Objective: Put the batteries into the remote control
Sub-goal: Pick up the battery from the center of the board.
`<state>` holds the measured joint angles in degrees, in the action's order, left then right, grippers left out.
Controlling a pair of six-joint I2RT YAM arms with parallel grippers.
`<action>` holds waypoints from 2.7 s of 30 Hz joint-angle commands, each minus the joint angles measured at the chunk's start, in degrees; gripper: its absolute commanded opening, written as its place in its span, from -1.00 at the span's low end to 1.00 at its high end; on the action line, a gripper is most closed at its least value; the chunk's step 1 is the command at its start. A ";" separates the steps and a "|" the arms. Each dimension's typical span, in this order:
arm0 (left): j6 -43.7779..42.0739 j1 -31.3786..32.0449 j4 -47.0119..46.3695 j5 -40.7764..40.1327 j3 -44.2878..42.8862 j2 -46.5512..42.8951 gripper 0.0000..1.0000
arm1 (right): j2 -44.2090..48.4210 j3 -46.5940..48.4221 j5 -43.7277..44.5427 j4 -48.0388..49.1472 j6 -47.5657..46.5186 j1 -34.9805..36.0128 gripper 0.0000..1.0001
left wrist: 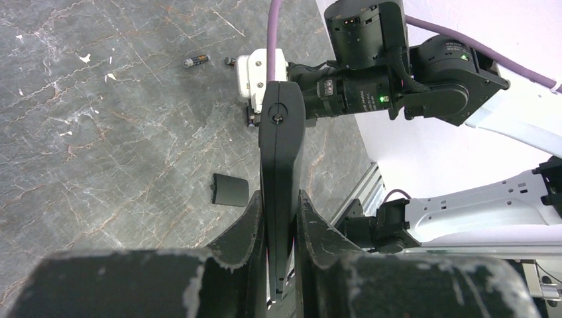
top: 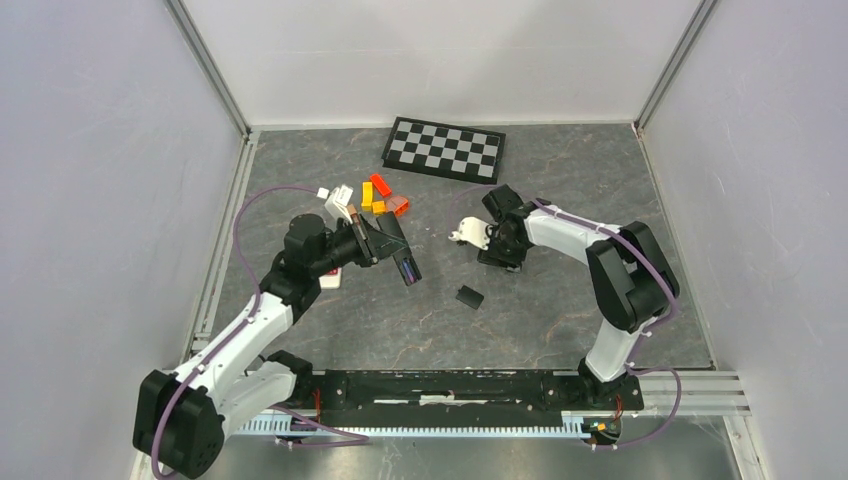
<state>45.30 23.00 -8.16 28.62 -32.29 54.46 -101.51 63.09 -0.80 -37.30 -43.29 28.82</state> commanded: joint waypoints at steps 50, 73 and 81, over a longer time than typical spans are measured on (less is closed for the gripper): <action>-1.70 0.02 0.43 0.48 -1.90 -0.65 -0.96 | -6.30 3.89 -5.33 -5.74 0.78 -1.56 -0.40; 11.13 2.07 -19.64 -3.48 4.19 13.06 -0.96 | 9.33 -5.74 -11.58 16.34 24.44 -2.16 -0.97; 12.62 4.86 -25.97 -2.14 3.55 23.47 -0.96 | 21.58 -17.32 -18.90 30.70 46.23 0.44 -0.98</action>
<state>55.22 26.57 -25.96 26.11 -28.27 75.07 -85.84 49.74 -15.00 -17.19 -11.42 27.24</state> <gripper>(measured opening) 0.194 0.079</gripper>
